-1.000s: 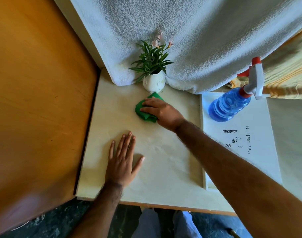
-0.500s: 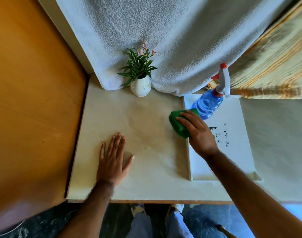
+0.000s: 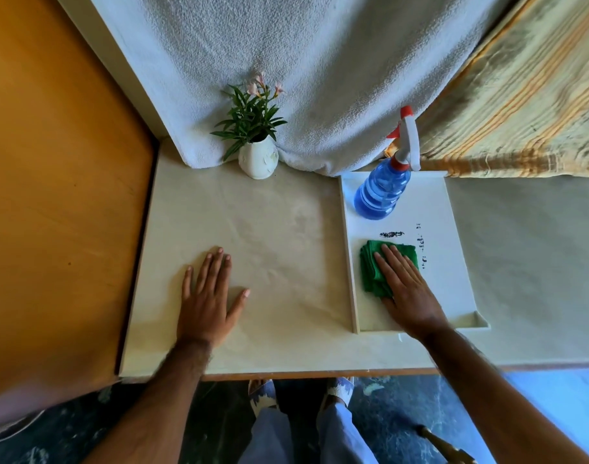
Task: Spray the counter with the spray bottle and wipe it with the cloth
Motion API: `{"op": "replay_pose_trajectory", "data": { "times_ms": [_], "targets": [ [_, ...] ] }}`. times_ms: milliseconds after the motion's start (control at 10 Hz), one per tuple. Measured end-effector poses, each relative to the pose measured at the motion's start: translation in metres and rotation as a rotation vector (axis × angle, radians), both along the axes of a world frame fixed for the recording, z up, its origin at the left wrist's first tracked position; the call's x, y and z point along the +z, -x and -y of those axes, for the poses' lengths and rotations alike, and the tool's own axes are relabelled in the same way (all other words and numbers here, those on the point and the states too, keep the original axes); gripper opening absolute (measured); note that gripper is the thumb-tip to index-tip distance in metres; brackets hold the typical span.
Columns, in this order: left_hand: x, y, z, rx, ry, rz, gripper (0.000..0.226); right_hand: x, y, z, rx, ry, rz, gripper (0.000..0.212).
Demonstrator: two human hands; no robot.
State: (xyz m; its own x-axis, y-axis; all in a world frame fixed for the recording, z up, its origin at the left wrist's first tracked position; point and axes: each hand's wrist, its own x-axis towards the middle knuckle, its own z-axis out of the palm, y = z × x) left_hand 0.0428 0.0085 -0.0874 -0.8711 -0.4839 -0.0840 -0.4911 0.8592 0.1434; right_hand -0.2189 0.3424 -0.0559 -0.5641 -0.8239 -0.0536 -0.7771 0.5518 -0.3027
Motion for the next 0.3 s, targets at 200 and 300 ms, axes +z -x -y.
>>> {"op": "replay_pose_trajectory", "data": {
  "times_ms": [200, 300],
  "targets": [
    [0.002, 0.001, 0.001, -0.008, -0.042, 0.097, 0.086, 0.012, -0.004, 0.003, 0.023, -0.203, 0.057, 0.091],
    [0.018, 0.007, 0.000, -0.002, -0.150, 0.162, 0.106, 0.031, -0.008, 0.008, 0.048, -0.214, 0.011, 0.098]
  ]
}}
